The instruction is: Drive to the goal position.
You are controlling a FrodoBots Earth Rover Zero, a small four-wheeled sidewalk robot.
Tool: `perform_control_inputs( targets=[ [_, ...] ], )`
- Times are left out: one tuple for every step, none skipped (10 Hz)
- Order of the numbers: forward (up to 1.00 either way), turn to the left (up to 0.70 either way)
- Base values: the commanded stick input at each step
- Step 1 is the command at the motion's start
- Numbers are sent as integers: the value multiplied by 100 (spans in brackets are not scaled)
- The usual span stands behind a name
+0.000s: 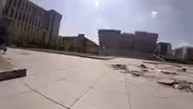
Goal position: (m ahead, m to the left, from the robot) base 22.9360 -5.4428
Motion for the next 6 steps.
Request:
perform_control_inputs(
  targets=[
    [85,3],
    [85,3],
    [85,3],
    [85,4],
    [85,4],
    [85,6]
  ],
)
